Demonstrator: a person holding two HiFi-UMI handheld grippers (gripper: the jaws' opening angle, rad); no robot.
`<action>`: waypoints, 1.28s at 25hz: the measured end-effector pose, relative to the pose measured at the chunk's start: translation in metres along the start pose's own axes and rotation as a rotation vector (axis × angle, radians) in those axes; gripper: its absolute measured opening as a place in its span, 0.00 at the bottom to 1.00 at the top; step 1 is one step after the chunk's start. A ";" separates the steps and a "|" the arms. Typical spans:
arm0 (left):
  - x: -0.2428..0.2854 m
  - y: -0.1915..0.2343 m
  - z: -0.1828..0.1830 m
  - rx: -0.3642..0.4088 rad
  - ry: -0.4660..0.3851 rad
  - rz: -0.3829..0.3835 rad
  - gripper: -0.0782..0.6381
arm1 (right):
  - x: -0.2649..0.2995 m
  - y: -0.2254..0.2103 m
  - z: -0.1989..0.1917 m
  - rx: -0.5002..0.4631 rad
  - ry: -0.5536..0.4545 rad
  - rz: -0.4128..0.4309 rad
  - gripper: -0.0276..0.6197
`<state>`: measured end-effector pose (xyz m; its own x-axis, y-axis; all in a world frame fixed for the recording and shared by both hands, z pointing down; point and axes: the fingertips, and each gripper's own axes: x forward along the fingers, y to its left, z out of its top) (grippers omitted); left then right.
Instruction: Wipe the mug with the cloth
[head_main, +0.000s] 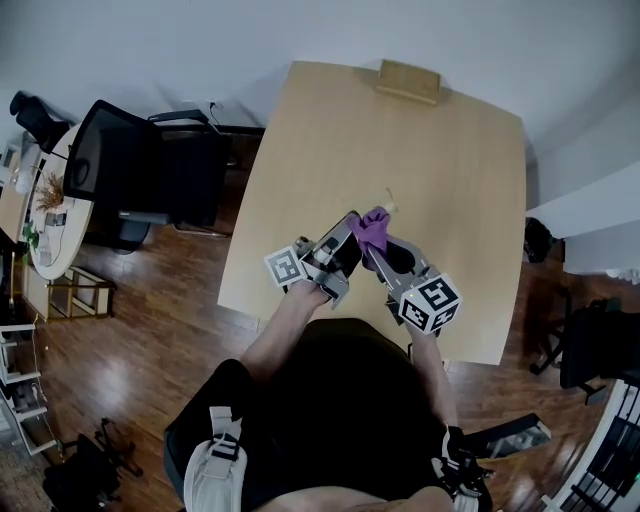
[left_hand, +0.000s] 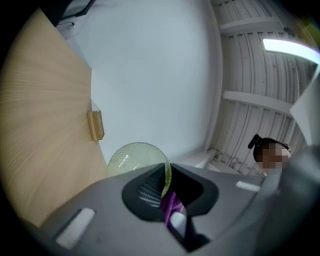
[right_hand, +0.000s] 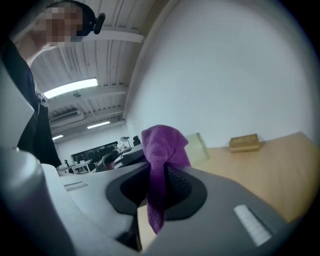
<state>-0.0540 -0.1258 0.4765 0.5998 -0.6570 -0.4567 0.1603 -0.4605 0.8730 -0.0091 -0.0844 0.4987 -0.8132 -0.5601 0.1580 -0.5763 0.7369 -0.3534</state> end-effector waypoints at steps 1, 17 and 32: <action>0.000 -0.001 0.005 -0.023 -0.023 -0.009 0.18 | -0.007 -0.007 0.006 -0.005 -0.021 -0.028 0.14; 0.018 -0.017 0.002 -0.006 -0.012 -0.084 0.18 | -0.001 0.014 0.028 0.073 -0.155 0.158 0.14; 0.022 -0.039 0.005 -0.150 -0.048 -0.214 0.18 | -0.033 -0.016 0.080 -0.011 -0.473 0.018 0.14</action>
<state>-0.0506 -0.1254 0.4318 0.5026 -0.5830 -0.6384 0.3966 -0.5007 0.7694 0.0337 -0.1082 0.4257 -0.6983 -0.6559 -0.2867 -0.5649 0.7509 -0.3421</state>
